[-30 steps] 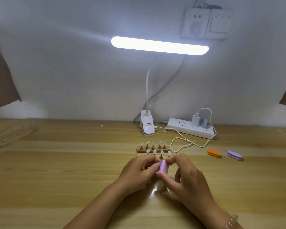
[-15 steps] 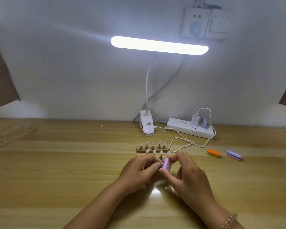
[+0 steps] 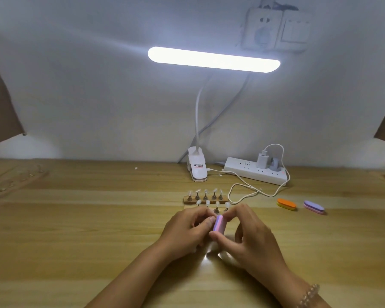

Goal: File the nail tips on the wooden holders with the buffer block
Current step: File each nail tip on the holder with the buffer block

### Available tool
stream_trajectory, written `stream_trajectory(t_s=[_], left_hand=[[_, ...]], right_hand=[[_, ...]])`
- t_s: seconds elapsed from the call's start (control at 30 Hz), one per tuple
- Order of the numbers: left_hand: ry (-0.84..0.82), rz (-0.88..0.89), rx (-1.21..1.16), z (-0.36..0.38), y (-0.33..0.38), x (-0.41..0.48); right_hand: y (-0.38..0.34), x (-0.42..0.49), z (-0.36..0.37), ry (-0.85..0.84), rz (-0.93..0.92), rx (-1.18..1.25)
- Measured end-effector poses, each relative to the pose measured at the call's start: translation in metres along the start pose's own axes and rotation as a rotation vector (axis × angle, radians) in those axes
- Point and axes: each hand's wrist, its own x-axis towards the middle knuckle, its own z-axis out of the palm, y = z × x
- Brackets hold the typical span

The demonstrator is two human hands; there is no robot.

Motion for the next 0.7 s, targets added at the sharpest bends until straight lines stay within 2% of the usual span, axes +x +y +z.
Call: stream_trajectory(t_s=[0.1,0.2,0.33,0.5,0.7], left_hand=[[-0.004,0.014,0.052,0.0,0.0,0.0],[0.001,0.013,0.051,0.0,0.0,0.0],[0.0,-0.001,0.074,0.0,0.0,0.001],[0.009,0.004,0.028,0.0,0.003,0.001],[-0.008,-0.009,-0.018,0.001,0.002,0.001]], right_hand=[[0.005,0.003,-0.003,0.042,0.068,0.005],[-0.001,-0.002,-0.001,-0.017,-0.04,-0.058],[0.0,-0.001,-0.001,-0.061,-0.001,0.02],[-0.002,-0.004,0.0,-0.091,-0.046,0.018],[0.008,0.004,-0.004,0.097,0.125,0.122]])
